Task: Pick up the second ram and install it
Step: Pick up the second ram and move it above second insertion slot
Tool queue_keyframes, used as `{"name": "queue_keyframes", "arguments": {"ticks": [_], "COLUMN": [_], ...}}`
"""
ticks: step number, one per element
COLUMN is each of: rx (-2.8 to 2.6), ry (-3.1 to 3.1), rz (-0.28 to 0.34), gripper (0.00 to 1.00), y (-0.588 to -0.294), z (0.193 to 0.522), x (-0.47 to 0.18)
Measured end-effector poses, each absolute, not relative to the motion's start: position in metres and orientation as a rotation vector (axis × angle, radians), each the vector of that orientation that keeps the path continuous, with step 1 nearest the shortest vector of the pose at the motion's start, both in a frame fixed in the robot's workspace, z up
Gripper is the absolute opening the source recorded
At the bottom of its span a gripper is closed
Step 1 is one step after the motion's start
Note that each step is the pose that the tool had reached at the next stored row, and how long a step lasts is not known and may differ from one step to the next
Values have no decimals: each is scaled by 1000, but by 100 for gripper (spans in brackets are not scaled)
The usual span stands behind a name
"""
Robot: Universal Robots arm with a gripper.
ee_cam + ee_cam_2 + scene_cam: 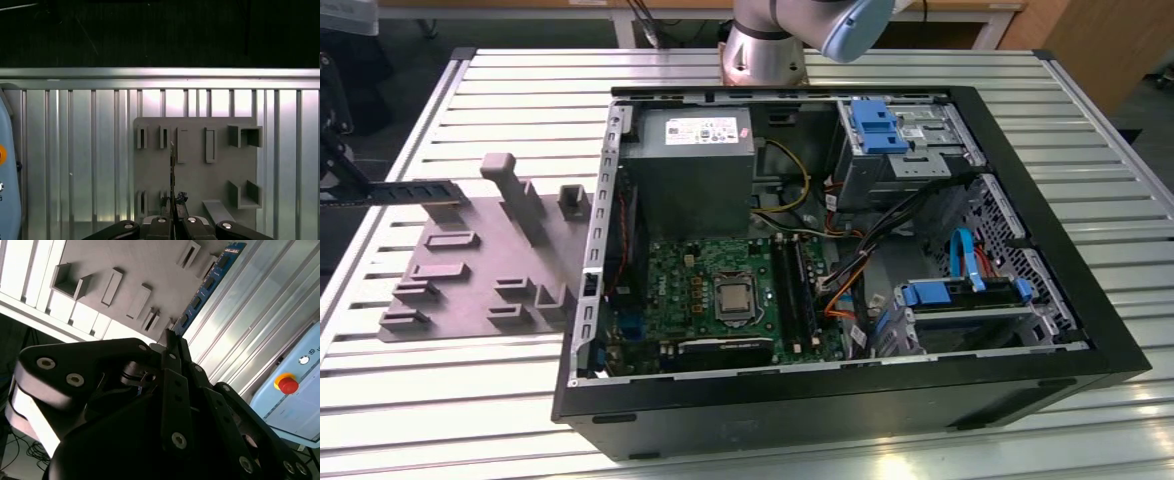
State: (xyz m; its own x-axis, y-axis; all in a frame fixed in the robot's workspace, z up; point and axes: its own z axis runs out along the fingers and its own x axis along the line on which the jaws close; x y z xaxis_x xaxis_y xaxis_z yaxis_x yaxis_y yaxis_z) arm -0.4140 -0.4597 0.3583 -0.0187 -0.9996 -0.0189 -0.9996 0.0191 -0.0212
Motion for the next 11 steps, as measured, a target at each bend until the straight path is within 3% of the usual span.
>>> {"name": "queue_keyframes", "arguments": {"ticks": [11], "rx": [-2180], "ry": [2221], "rz": [-5], "gripper": [14], "y": [-460], "z": [375], "x": [-414]}}
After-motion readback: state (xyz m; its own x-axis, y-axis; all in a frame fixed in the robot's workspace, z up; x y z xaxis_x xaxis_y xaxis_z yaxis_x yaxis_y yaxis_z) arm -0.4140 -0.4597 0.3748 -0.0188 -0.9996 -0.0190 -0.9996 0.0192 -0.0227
